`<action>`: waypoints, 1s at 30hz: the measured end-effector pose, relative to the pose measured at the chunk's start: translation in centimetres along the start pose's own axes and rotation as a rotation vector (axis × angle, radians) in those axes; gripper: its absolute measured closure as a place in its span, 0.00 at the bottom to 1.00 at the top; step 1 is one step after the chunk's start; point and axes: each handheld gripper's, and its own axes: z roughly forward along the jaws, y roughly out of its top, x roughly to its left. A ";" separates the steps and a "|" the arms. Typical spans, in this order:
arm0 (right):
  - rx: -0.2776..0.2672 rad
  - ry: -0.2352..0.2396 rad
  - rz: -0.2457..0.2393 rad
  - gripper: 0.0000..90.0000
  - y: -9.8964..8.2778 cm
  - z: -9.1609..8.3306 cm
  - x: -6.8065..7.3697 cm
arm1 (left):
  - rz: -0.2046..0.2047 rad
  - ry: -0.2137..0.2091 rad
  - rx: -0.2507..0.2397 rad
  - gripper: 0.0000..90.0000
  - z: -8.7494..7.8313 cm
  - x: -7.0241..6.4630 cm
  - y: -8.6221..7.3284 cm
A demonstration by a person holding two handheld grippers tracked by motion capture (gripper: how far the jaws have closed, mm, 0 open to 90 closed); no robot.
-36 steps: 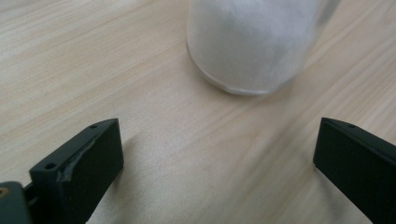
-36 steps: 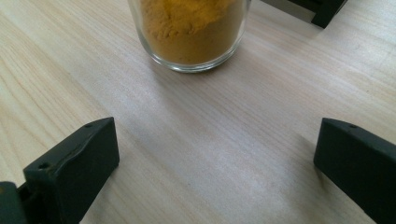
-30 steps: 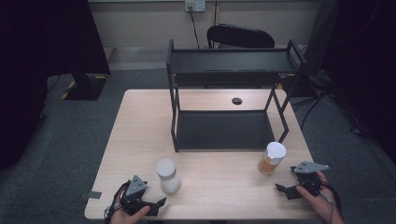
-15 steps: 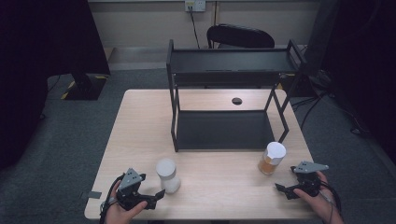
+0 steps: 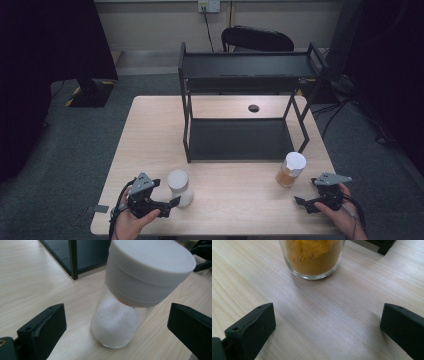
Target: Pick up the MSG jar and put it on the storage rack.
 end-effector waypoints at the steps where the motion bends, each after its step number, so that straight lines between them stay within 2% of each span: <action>1: 0.000 0.000 0.000 0.00 0.0 0.0 0.0 | 0.004 -0.004 0.002 0.02 0.1 0.0 0.1; 8: 0.000 0.000 0.001 0.00 0.0 0.0 0.0 | 0.016 -0.027 -0.004 0.03 1.0 0.0 0.7; 15: 0.000 0.000 0.001 0.00 0.0 0.0 0.0 | 0.033 -0.051 -0.005 0.14 2.0 0.0 1.0; 21: -0.001 -0.001 0.001 0.00 0.0 0.0 0.0 | 0.071 -0.035 -0.006 0.25 2.5 -0.5 1.3; 24: -0.001 -0.001 0.001 0.00 0.0 0.0 0.0 | 0.073 -0.035 -0.013 0.32 2.4 -0.3 1.3; 29: 0.000 -0.001 0.001 0.00 0.0 0.0 0.0 | 0.141 -0.017 -0.015 0.35 2.4 -0.8 1.5; 30: 0.000 -0.002 0.002 0.00 0.0 0.0 0.0 | 0.141 -0.017 -0.015 0.36 2.4 -0.8 1.5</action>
